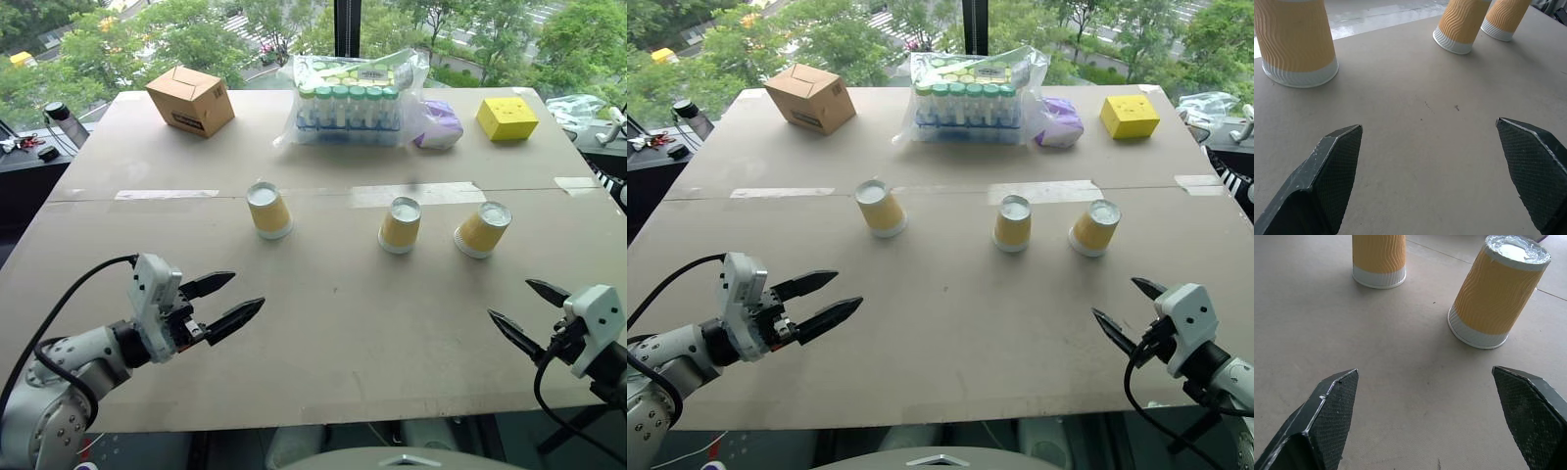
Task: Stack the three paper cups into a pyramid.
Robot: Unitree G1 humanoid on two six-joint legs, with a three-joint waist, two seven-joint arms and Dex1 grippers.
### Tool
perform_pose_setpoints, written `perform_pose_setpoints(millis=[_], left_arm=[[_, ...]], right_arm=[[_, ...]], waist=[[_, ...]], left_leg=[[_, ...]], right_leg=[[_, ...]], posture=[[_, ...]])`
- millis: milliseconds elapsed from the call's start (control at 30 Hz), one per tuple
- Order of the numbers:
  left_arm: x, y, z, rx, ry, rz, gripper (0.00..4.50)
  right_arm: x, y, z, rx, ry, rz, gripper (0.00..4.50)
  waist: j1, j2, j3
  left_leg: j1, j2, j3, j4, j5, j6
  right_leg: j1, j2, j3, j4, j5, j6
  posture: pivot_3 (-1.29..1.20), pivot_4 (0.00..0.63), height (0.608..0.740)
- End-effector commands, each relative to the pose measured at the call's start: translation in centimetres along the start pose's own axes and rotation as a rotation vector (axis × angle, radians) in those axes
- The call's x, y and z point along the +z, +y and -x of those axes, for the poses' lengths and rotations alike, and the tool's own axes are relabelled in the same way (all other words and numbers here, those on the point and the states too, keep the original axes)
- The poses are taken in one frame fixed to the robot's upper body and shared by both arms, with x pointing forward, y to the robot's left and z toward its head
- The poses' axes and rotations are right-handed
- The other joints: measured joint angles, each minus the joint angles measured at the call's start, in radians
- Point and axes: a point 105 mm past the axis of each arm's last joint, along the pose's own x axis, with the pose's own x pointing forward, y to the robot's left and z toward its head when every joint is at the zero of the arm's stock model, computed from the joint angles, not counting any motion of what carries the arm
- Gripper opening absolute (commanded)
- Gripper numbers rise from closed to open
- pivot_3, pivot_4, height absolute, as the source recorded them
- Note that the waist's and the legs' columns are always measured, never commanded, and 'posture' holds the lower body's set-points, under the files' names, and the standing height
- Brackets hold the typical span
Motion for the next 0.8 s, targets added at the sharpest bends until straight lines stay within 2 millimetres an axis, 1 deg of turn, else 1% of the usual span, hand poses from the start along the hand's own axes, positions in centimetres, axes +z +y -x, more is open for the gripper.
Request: perform_pose_setpoints(millis=[33,133,333,367,433,467,533,667,800], left_arm=[[1.2,-0.7,-0.7,-0.039,-0.034,-0.026,4.5],[1.9,-1.0,-1.6,-0.072,-0.054,-0.037,4.5],[2.8,-0.7,-2.3,-0.081,-0.071,-0.15,4.5],[3.0,-1.3,-2.4,-0.13,-0.078,-0.165,4.5],[3.2,-2.8,-2.4,-0.25,-0.089,-0.125,4.5],[3.2,-3.6,-2.2,-0.312,-0.077,-0.145,4.5],[3.7,-4.4,-2.0,-0.374,-0.088,-0.183,4.5],[4.2,-5.4,-2.3,-0.435,-0.098,-0.197,4.5],[4.5,-5.8,-2.5,-0.453,-0.121,-0.194,4.5]], right_arm=[[0.9,-0.4,-0.3,-0.059,-0.048,0.014,4.34],[1.6,-0.7,-1.0,-0.131,-0.079,-0.011,4.34],[2.6,-0.6,-1.8,-0.154,-0.107,-0.02,4.34],[2.8,-0.6,-2.0,-0.158,-0.118,-0.026,4.34],[3.3,-0.6,-2.3,-0.165,-0.136,-0.035,4.34],[3.5,-0.7,-2.5,-0.172,-0.145,-0.042,4.34],[3.8,-1.0,-2.8,-0.19,-0.156,-0.054,4.34],[4.0,-1.5,-3.6,-0.217,-0.159,-0.087,4.34],[3.8,-2.2,-4.6,-0.255,-0.142,-0.083,4.34]], waist=[[0.001,0.0,0.0],[0.001,0.0,0.0],[-0.002,0.0,0.0],[-0.002,0.0,0.0],[-0.002,0.0,0.0],[-0.003,0.0,0.0],[-0.007,0.0,0.0],[-0.008,0.0,0.0],[-0.015,0.0,0.0]], left_leg=[[0.0,0.0,0.0,0.0,0.0,0.0],[0.0,0.0,-0.001,0.001,0.0,0.0],[0.001,0.0,0.0,0.001,0.0,0.0],[0.0,0.0,0.001,0.001,0.0,0.0],[0.0,0.0,0.0,0.0,0.0,0.0],[0.0,0.0,0.001,0.0,0.0,0.0],[0.0,0.0,0.001,0.0,0.0,0.0],[0.0,0.0,0.001,0.0,0.0,0.0],[0.0,0.0,0.001,0.0,0.0,0.0]], right_leg=[[0.0,0.0,0.0,0.0,0.0,0.0],[0.0,0.0,-0.001,0.0,0.0,0.0],[0.0,0.001,0.0,0.001,0.001,-0.001],[0.0,0.001,0.001,0.001,0.001,-0.001],[0.0,0.001,0.001,0.0,0.001,-0.001],[-0.001,0.001,0.001,0.0,0.001,-0.001],[-0.001,0.001,0.001,0.0,0.001,-0.001],[-0.001,0.001,0.001,0.001,0.001,-0.001],[-0.001,0.001,0.001,0.001,0.001,-0.001]], posture=[[0.0,0.15,0.74],[0.0,0.15,0.74],[0.0,0.15,0.74],[0.0,0.15,0.74],[0.0,0.15,0.74],[0.0,0.15,0.74],[0.0,0.15,0.74],[0.0,0.15,0.74],[0.0,0.15,0.74]])
